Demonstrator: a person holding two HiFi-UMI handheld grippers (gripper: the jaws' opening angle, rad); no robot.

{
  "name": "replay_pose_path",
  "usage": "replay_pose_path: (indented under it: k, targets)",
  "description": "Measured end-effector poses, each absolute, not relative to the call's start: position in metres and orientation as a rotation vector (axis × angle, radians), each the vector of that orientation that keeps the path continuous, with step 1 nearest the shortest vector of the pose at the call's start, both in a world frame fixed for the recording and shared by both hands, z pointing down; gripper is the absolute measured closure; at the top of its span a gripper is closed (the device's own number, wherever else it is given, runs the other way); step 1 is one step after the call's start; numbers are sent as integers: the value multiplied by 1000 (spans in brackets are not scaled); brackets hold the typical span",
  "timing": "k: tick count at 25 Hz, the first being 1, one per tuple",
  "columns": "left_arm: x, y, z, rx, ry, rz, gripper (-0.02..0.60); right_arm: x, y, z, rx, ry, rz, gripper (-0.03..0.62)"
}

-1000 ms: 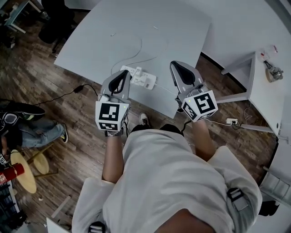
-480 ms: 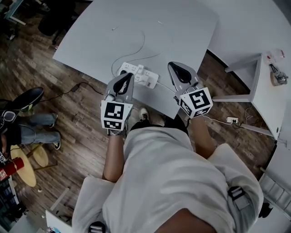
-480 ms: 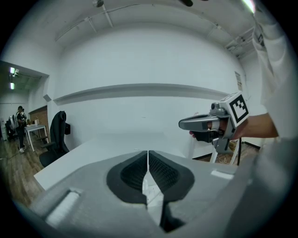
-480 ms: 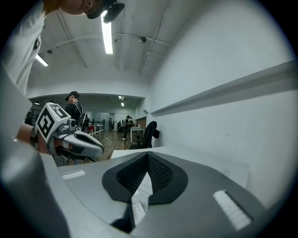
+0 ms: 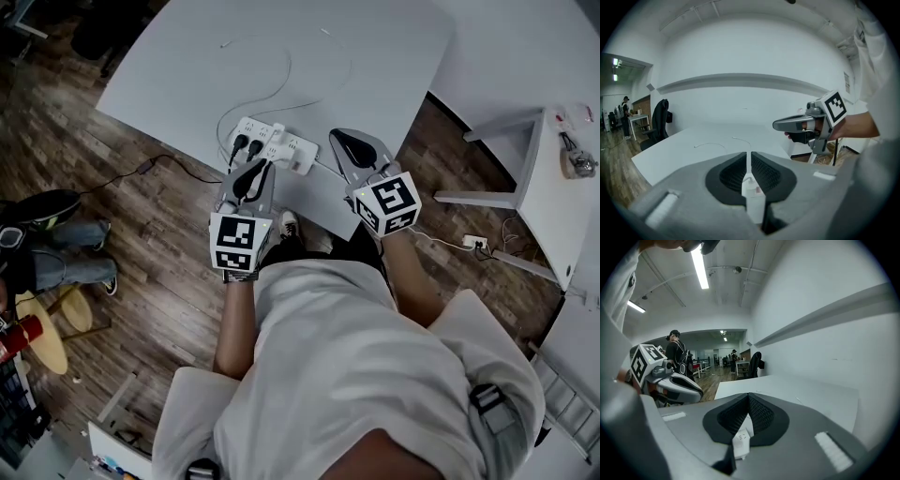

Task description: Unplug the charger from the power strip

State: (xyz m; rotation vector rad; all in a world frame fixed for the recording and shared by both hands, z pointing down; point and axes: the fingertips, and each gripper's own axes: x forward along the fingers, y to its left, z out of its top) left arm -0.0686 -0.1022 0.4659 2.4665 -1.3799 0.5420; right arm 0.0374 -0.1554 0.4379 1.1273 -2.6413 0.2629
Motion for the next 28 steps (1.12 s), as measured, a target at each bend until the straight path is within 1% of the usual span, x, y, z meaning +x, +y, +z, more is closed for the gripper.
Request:
replay_pose_path:
  k: [7,14,17,19,28]
  targets:
    - [-62,-91,504,2386,-1319,564,543,37,-156,477,1080,-2587,332,591]
    - [-57,-87,551,2281,-1232,604,502,37,-154,505,1043,-2548,418,591]
    - [-56,-90,567,2253,-1212,624,459,37,-154,524,1022,-2512,436,591]
    - [-54,-94,574,2243,-1196,637,444,37,-154,540,1001,-2479,441,591]
    - [-42,-115,590,2244,-1164,674,411,29,-155,601,906,-2384,513,591]
